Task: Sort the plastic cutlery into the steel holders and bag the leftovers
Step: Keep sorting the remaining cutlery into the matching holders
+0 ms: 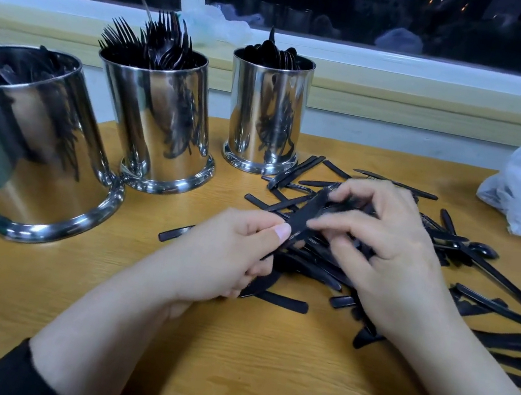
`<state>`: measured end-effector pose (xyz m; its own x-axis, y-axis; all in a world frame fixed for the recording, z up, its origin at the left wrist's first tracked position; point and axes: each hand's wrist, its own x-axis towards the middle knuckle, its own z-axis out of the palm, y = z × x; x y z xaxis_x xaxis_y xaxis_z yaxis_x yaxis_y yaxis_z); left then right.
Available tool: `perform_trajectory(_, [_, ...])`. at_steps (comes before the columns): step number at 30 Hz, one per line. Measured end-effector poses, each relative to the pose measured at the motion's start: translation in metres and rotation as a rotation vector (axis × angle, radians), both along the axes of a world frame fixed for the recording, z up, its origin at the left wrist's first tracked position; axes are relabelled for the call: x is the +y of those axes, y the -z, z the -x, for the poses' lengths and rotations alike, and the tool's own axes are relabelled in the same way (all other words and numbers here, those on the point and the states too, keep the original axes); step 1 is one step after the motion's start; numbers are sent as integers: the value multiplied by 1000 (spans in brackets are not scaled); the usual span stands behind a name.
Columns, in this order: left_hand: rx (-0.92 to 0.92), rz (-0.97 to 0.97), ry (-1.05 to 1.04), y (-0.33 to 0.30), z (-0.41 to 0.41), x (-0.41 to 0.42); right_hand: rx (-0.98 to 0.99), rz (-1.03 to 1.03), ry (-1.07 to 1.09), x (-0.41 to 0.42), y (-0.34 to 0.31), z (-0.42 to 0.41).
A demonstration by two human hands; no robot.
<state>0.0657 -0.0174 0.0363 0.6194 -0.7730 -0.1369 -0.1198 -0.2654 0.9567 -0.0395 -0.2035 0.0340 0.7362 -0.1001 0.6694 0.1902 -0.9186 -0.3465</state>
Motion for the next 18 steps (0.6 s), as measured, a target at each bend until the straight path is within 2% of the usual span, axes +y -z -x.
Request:
perform_trajectory(4, [23,76,-184,2,-8,3,10,-183,97,-3,-3,3])
perform_trajectory(12, [-39,146,-351,1,-21,17,647,106,41,-4,-22,-17])
perform_trajectory(15, [-53,141,-380,0,-24,22,772,152,14,4,-18,-23])
perform_trajectory(18, [-85,120,-417,2,-29,25,786,185,2,6,-11,-25])
